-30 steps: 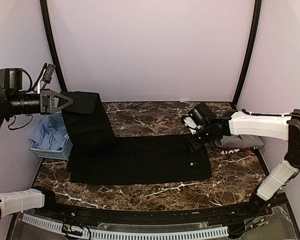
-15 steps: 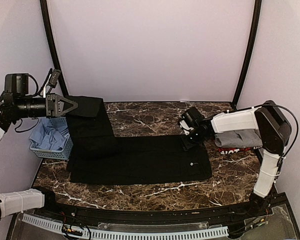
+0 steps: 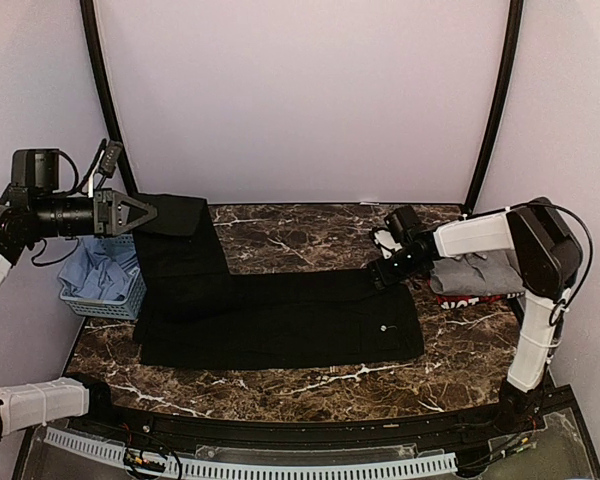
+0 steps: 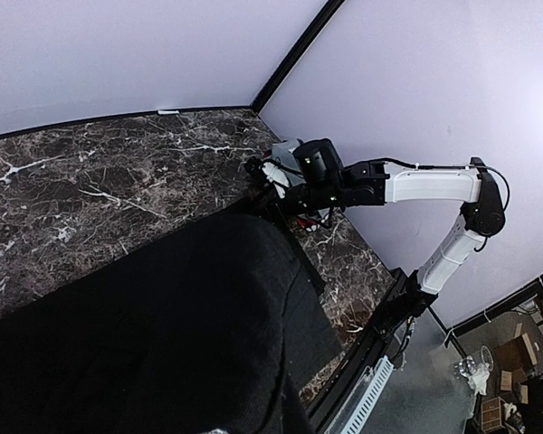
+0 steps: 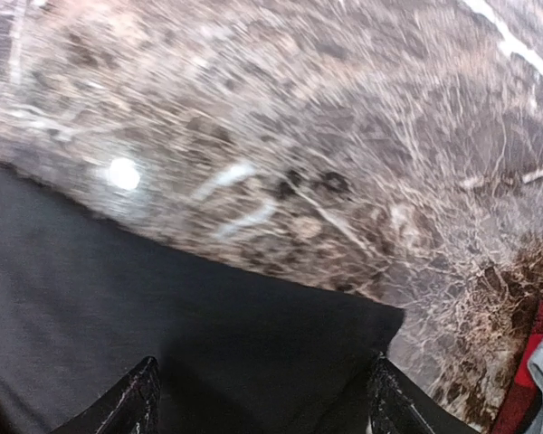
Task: Fold and stack the long sleeve shirts
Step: Smooth out the rectangle-folded shirt at the center of the board, then pass from the left arm to the right
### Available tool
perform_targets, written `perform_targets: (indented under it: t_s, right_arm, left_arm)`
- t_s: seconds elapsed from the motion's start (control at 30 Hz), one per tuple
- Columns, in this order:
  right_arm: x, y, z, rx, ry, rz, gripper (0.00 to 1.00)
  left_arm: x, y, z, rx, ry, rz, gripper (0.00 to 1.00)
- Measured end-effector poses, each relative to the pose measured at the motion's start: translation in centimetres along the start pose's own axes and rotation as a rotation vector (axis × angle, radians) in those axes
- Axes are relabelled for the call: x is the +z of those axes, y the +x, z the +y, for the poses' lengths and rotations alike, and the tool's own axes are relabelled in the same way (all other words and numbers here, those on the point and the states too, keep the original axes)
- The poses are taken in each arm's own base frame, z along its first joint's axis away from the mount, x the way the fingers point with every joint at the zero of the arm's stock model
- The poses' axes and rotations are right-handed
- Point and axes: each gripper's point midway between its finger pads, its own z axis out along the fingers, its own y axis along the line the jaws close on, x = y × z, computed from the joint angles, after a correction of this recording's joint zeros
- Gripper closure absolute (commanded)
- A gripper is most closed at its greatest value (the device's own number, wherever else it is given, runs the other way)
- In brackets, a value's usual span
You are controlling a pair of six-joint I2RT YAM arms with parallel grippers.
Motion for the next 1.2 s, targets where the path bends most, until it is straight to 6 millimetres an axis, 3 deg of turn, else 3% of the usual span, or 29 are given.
perform_targets:
  t_s: [0.1, 0.43, 0.57, 0.67, 0.93, 1.07, 1.2]
  right_arm:
    - [0.9, 0.8, -0.9, -0.001, 0.003, 0.028, 0.25]
    - [0.8, 0.4, -3.1, -0.012, 0.072, 0.02, 0.25]
    - [-0.1, 0.2, -4.1, -0.01, 0.129, 0.013, 0.25]
    - [-1.8, -0.8, -4.6, -0.004, 0.15, -0.025, 0.24]
    - [-7.2, -4.3, -3.4, 0.019, 0.099, -0.178, 0.24]
    - [-7.6, -4.5, -2.3, 0.016, 0.062, -0.188, 0.24]
    - [-7.4, -4.1, -0.5, -0.005, 0.022, -0.176, 0.24]
  left_arm:
    - [0.1, 0.2, 0.1, -0.004, -0.001, 0.004, 1.0]
    - [0.5, 0.5, 0.5, -0.008, 0.004, 0.004, 1.0]
    - [0.7, 0.8, 0.7, -0.02, 0.01, 0.007, 1.0]
    - [1.0, 1.0, 0.8, -0.034, 0.024, 0.008, 1.0]
    - [2.2, 1.6, 0.3, -0.082, 0.101, 0.015, 1.0]
    - [3.5, 2.1, 0.0, -0.098, 0.129, 0.049, 1.0]
    - [5.9, 3.2, 1.4, -0.154, 0.129, 0.103, 0.97]
